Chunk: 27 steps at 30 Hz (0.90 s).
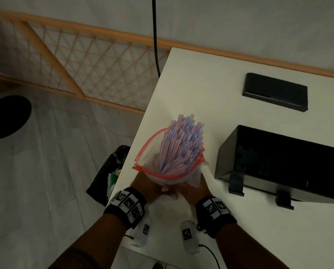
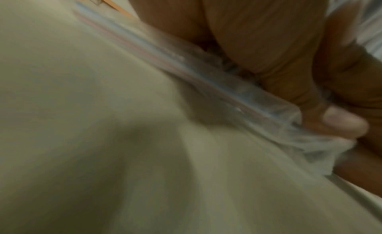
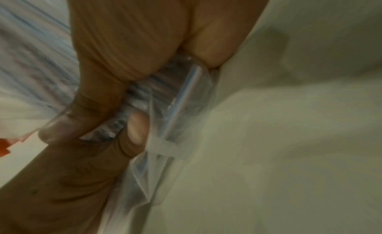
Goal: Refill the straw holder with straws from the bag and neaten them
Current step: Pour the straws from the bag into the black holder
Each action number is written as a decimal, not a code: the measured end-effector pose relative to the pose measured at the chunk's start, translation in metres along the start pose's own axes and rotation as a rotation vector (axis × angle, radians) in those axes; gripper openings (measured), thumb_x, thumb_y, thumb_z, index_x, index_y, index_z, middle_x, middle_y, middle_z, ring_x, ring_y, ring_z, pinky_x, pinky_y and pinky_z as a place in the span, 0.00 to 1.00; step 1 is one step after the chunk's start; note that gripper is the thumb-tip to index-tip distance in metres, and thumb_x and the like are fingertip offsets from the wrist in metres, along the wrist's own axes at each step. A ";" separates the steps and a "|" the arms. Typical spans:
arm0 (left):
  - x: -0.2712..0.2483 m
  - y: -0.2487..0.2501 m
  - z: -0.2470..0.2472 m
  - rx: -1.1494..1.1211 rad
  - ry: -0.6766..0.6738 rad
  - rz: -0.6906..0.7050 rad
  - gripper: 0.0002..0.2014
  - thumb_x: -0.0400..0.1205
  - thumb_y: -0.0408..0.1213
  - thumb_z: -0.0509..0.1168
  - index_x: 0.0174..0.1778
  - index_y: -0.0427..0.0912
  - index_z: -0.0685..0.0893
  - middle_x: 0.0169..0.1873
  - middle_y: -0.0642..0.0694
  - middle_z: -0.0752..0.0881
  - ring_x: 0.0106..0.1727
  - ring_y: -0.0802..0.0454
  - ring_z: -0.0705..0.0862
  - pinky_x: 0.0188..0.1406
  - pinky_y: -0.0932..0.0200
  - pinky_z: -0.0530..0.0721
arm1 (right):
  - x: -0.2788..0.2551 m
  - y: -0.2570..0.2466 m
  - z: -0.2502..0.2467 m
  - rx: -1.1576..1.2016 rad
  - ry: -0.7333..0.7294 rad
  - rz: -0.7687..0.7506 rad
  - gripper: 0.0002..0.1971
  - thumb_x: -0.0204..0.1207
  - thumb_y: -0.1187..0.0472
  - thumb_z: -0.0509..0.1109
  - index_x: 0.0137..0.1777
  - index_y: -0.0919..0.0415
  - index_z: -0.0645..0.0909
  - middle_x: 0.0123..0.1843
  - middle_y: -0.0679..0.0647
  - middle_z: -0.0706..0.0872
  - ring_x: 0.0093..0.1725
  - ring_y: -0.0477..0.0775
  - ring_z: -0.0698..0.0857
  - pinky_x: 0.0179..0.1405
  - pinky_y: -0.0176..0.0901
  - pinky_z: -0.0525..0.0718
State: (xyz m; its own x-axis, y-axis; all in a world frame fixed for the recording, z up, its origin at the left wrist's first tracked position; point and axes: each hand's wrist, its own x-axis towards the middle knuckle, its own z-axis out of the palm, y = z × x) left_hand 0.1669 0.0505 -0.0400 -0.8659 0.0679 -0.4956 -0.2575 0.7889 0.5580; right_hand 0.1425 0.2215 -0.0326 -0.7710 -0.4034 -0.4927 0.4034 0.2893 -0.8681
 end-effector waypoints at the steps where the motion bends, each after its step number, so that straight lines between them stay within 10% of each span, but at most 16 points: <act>1: -0.003 0.006 -0.003 -0.015 -0.017 0.007 0.13 0.85 0.44 0.62 0.60 0.42 0.84 0.61 0.39 0.85 0.69 0.41 0.81 0.74 0.57 0.76 | 0.001 0.000 -0.002 -0.054 0.025 -0.027 0.19 0.61 0.48 0.87 0.48 0.51 0.87 0.39 0.33 0.89 0.41 0.31 0.86 0.45 0.22 0.81; 4: -0.018 0.032 -0.019 -0.126 -0.109 0.080 0.06 0.78 0.50 0.72 0.44 0.52 0.86 0.53 0.44 0.89 0.59 0.51 0.84 0.63 0.79 0.75 | -0.013 -0.012 -0.001 -0.085 -0.037 0.024 0.26 0.55 0.48 0.89 0.51 0.52 0.82 0.40 0.39 0.86 0.39 0.32 0.84 0.39 0.21 0.81; 5: -0.022 0.042 -0.025 -0.252 -0.197 0.125 0.05 0.78 0.46 0.74 0.44 0.56 0.85 0.52 0.49 0.89 0.57 0.55 0.84 0.63 0.83 0.72 | -0.026 -0.011 -0.011 -0.219 -0.054 -0.164 0.27 0.57 0.45 0.88 0.50 0.56 0.81 0.36 0.41 0.87 0.36 0.33 0.86 0.36 0.22 0.82; 8: -0.042 0.055 -0.035 -0.557 -0.292 0.249 0.12 0.78 0.33 0.75 0.50 0.57 0.89 0.50 0.55 0.92 0.56 0.57 0.89 0.69 0.59 0.84 | -0.043 -0.032 -0.011 -0.044 0.092 -0.319 0.15 0.87 0.49 0.63 0.53 0.62 0.81 0.37 0.48 0.90 0.37 0.42 0.89 0.38 0.38 0.87; 9: -0.058 0.068 -0.046 -0.527 -0.174 0.172 0.10 0.72 0.36 0.80 0.42 0.55 0.90 0.42 0.54 0.92 0.48 0.57 0.90 0.62 0.48 0.88 | -0.056 -0.047 -0.007 -0.013 0.103 -0.311 0.24 0.85 0.39 0.61 0.62 0.60 0.81 0.47 0.50 0.89 0.45 0.44 0.89 0.47 0.42 0.88; 11: -0.076 0.081 -0.056 -0.550 0.021 0.171 0.21 0.56 0.54 0.85 0.37 0.53 0.85 0.32 0.59 0.91 0.38 0.65 0.88 0.47 0.58 0.88 | -0.070 -0.061 -0.003 0.197 0.062 -0.258 0.51 0.63 0.18 0.61 0.78 0.53 0.68 0.63 0.45 0.84 0.59 0.41 0.85 0.62 0.39 0.85; 14: -0.096 0.097 -0.059 -0.609 0.112 0.215 0.35 0.46 0.60 0.85 0.49 0.56 0.83 0.41 0.79 0.89 0.46 0.81 0.86 0.46 0.80 0.82 | -0.088 -0.076 -0.007 0.246 -0.014 -0.289 0.63 0.53 0.10 0.55 0.79 0.58 0.67 0.52 0.47 0.89 0.48 0.44 0.89 0.52 0.35 0.89; 16: -0.101 0.109 -0.058 -0.633 0.176 0.237 0.33 0.56 0.36 0.89 0.56 0.53 0.84 0.47 0.78 0.89 0.52 0.80 0.86 0.49 0.82 0.81 | -0.100 -0.088 -0.012 0.333 -0.075 -0.227 0.58 0.57 0.11 0.57 0.76 0.55 0.74 0.54 0.57 0.93 0.55 0.64 0.91 0.60 0.53 0.91; 18: -0.107 0.125 -0.060 -0.624 0.238 0.255 0.33 0.63 0.22 0.84 0.59 0.51 0.82 0.47 0.78 0.90 0.53 0.81 0.86 0.50 0.83 0.81 | -0.110 -0.097 -0.017 0.402 -0.079 -0.201 0.53 0.62 0.15 0.61 0.81 0.49 0.71 0.68 0.58 0.89 0.67 0.61 0.88 0.69 0.55 0.86; 23: -0.108 0.151 -0.059 -0.637 0.380 0.236 0.26 0.76 0.31 0.76 0.70 0.42 0.80 0.63 0.43 0.88 0.73 0.43 0.83 0.66 0.49 0.87 | -0.118 -0.106 -0.034 0.243 0.074 -0.413 0.28 0.84 0.36 0.58 0.82 0.40 0.62 0.80 0.50 0.74 0.77 0.35 0.76 0.73 0.34 0.78; 27: -0.103 0.156 -0.060 -0.598 0.533 0.280 0.26 0.66 0.44 0.75 0.62 0.44 0.87 0.57 0.47 0.92 0.64 0.52 0.89 0.67 0.42 0.86 | -0.124 -0.116 -0.057 -0.001 0.243 -0.592 0.21 0.86 0.47 0.66 0.75 0.26 0.68 0.80 0.48 0.70 0.81 0.37 0.69 0.83 0.47 0.71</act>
State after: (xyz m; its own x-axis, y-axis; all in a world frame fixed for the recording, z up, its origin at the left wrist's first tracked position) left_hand 0.1900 0.1293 0.1381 -0.9792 -0.2028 0.0096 -0.0571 0.3204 0.9456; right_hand 0.1633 0.2876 0.1326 -0.9529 -0.2870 0.0982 -0.1256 0.0785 -0.9890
